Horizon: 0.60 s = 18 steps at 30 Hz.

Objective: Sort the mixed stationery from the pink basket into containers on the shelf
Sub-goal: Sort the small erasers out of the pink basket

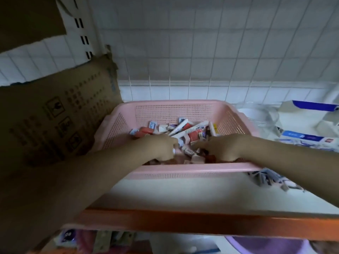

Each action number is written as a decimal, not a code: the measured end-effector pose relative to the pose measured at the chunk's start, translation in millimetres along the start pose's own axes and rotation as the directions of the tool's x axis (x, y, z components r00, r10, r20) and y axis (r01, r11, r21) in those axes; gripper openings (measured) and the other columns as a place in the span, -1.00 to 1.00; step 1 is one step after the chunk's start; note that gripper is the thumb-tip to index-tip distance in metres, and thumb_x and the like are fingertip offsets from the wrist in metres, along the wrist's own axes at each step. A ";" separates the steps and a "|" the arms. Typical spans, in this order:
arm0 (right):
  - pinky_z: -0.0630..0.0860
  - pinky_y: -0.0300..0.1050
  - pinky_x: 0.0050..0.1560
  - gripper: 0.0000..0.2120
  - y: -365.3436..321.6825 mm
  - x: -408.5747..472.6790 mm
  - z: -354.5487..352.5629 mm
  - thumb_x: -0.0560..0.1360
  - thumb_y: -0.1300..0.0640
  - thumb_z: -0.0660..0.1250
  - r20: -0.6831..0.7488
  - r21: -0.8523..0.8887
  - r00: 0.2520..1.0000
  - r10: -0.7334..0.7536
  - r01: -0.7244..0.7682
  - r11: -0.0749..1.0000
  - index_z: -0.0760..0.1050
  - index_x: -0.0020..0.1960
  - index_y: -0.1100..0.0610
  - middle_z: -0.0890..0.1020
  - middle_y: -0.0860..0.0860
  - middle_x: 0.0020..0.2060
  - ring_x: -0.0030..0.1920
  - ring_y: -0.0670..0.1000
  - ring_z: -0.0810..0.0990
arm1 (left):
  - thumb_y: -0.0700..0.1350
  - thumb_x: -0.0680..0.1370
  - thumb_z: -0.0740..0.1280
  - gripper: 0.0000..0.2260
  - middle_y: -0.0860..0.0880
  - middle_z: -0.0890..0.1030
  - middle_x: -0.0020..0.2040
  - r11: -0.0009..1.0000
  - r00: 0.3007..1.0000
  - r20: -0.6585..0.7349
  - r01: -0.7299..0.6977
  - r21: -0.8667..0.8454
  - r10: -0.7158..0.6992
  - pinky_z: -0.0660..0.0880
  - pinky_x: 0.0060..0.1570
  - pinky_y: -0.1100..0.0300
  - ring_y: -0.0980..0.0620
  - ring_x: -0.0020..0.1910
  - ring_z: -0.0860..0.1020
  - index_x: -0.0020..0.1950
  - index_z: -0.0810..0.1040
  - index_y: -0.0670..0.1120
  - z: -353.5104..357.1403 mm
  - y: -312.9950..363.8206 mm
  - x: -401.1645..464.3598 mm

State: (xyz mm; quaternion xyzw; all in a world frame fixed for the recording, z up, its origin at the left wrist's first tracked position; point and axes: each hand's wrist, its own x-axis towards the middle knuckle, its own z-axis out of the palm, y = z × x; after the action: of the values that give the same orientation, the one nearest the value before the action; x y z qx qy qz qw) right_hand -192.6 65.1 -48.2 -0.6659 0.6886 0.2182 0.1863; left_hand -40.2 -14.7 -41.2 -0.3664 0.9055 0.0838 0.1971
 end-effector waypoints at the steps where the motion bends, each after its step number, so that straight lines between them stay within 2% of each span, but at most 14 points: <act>1: 0.37 -0.09 0.11 -0.41 2.8 2.6 2.5 0.59 0.19 0.17 -0.017 -0.003 0.999 -0.028 0.028 1.000 0.04 0.52 -0.12 0.33 0.09 0.38 0.26 0.13 0.42 | -0.04 0.58 0.22 -0.68 0.03 0.44 0.10 1.000 1.000 -0.027 -0.003 -0.017 0.003 0.37 -0.34 0.27 -0.04 0.01 0.49 0.34 0.41 0.04 1.9 -2.4 2.3; 3: 0.36 -0.06 0.23 -0.45 7.3 5.7 6.9 0.57 0.17 0.22 -0.049 0.056 0.995 -0.084 0.087 0.995 0.14 0.48 -0.14 0.32 0.08 0.36 0.29 0.14 0.41 | 0.01 0.54 0.26 -0.67 -0.03 0.50 0.20 0.999 0.999 -0.052 0.002 -0.046 -0.004 0.42 -0.21 0.22 -0.01 -0.10 0.46 0.31 0.43 0.06 7.5 -9.7 10.7; 5: 0.30 -0.02 0.34 -0.56 9.3 8.2 11.8 0.58 0.12 0.21 -0.086 0.120 0.989 -0.123 0.133 0.984 0.25 0.43 -0.11 0.32 0.05 0.35 0.33 0.13 0.37 | -0.03 0.52 0.32 -0.68 -0.05 0.53 0.19 0.996 0.998 -0.065 -0.025 -0.087 0.019 0.39 -0.25 0.27 0.04 -0.21 0.45 0.27 0.46 0.05 8.6 -11.8 11.9; 7: 0.24 0.01 0.38 -0.64 8.6 10.6 16.0 0.62 0.14 0.13 -0.084 0.125 0.986 -0.142 0.152 0.981 0.30 0.38 -0.11 0.33 0.02 0.29 0.33 0.12 0.33 | -0.09 0.50 0.34 -0.71 0.02 0.56 -0.04 0.987 0.996 -0.091 -0.036 -0.156 0.022 0.34 -0.41 0.31 0.10 -0.35 0.40 0.23 0.48 0.03 6.8 -12.4 10.4; 9: 0.25 0.08 0.36 -0.66 5.4 11.7 17.0 0.62 0.15 0.10 -0.073 0.091 0.986 -0.148 0.155 0.984 0.32 0.35 -0.10 0.32 0.00 0.14 0.29 0.16 0.36 | -0.10 0.48 0.37 -0.70 0.08 0.44 -0.31 0.969 0.994 -0.112 -0.027 -0.246 0.000 0.31 -0.53 0.34 0.14 -0.45 0.36 0.20 0.49 0.02 5.9 -15.3 11.9; 11: 0.31 0.10 0.31 -0.66 4.3 11.4 15.8 0.59 0.14 0.15 -0.091 0.103 0.986 -0.138 0.147 0.984 0.34 0.34 -0.08 0.31 0.00 0.10 0.23 0.17 0.40 | -0.11 0.44 0.40 -0.68 0.06 0.40 -0.36 0.943 0.995 -0.098 -0.003 -0.333 -0.031 0.31 -0.53 0.34 0.12 -0.48 0.35 0.18 0.50 0.03 4.8 -20.5 14.0; 14: 0.39 -0.04 0.23 -0.67 6.2 12.4 17.1 0.53 0.11 0.30 -0.198 0.206 0.969 -0.145 0.186 0.961 0.40 0.28 -0.01 0.41 0.04 0.20 0.17 0.09 0.45 | -0.13 0.42 0.42 -0.72 0.02 0.43 -0.33 0.912 0.994 -0.090 0.016 -0.409 -0.058 0.39 -0.51 0.32 0.09 -0.45 0.39 0.11 0.54 0.05 2.8 -26.8 13.2; 15: 0.41 -0.13 0.17 -0.68 7.1 13.8 17.5 0.49 0.12 0.34 -0.239 0.231 0.959 -0.150 0.207 0.951 0.42 0.24 0.00 0.45 0.02 0.17 0.12 0.03 0.46 | -0.13 0.42 0.43 -0.76 0.01 0.45 -0.31 0.891 0.994 -0.091 0.013 -0.454 -0.061 0.42 -0.51 0.30 0.10 -0.44 0.41 0.06 0.56 0.05 1.5 -28.0 12.5; 18: 0.35 -0.42 -0.18 -0.69 8.4 11.9 10.5 0.42 0.22 0.38 -0.353 0.388 0.930 -0.100 0.243 0.889 0.46 0.11 -0.01 0.52 -0.12 -0.11 -0.15 -0.11 0.48 | -0.15 0.43 0.43 -0.86 0.01 0.48 -0.28 0.799 0.994 -0.093 -0.005 -0.601 -0.063 0.49 -0.49 0.30 0.14 -0.45 0.46 -0.06 0.61 0.06 -6.8 -29.3 5.8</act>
State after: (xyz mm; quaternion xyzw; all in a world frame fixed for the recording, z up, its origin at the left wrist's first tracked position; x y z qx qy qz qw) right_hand -201.8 61.1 -63.0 -0.6947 0.6782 -0.0668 0.2301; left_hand -25.6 -41.4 -37.7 -0.4277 0.8360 0.3430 0.0228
